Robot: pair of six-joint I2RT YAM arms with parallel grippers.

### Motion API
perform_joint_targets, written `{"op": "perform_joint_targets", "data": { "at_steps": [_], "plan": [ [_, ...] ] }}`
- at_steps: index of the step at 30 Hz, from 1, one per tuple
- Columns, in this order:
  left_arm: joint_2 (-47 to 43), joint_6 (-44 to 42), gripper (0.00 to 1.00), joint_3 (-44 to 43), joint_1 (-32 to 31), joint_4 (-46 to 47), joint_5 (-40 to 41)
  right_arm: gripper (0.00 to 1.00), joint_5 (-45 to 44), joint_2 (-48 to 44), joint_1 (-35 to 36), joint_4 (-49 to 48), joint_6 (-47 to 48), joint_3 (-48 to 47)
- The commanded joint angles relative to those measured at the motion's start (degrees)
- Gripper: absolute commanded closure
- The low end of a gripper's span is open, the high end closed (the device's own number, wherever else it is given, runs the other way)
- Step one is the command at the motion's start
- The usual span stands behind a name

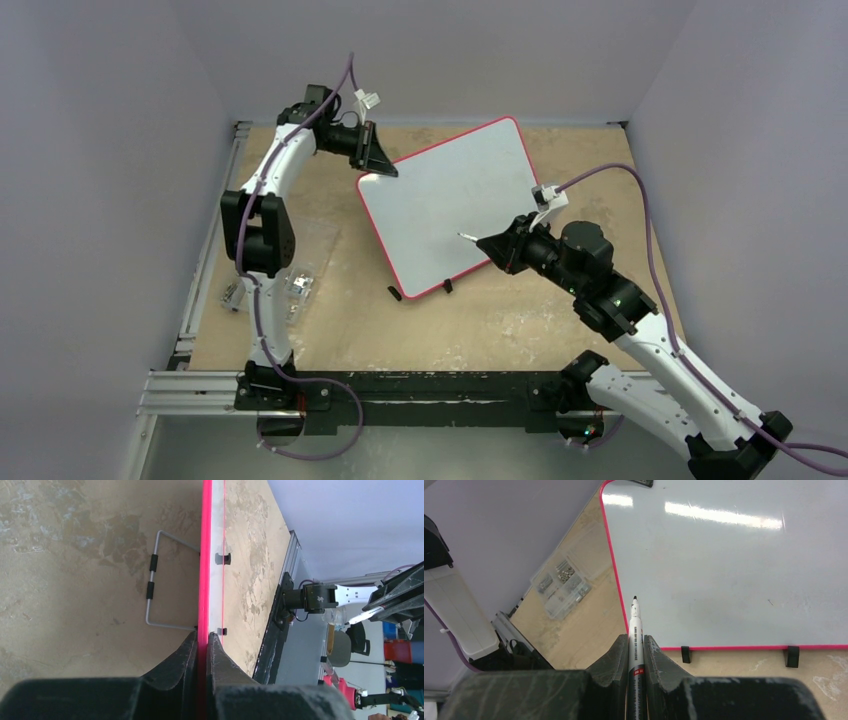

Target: Write a sentence on the whiteboard

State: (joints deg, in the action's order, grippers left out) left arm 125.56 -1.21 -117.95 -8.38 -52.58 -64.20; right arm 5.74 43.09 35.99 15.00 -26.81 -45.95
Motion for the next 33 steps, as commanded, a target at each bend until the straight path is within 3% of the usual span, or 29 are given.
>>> {"op": "perform_joint_targets", "data": {
  "at_steps": [1,14,33],
  "plan": [
    [-2.7,-3.6,1.0,-2.0,-1.7,-0.7,1.3,1.0,0.6,-0.8,-0.1,-2.7,-0.4,-1.8],
    [-12.7,-11.0,1.0,3.6,-4.2,-1.4,7.3,1.0,4.8,4.4,0.0,-6.6,2.0,-1.7],
    [-21.0,-10.6,1.0,13.4,-6.1,3.7,13.7,1.0,10.4,11.5,0.0,-13.0,4.6,-2.9]
  ]
}}
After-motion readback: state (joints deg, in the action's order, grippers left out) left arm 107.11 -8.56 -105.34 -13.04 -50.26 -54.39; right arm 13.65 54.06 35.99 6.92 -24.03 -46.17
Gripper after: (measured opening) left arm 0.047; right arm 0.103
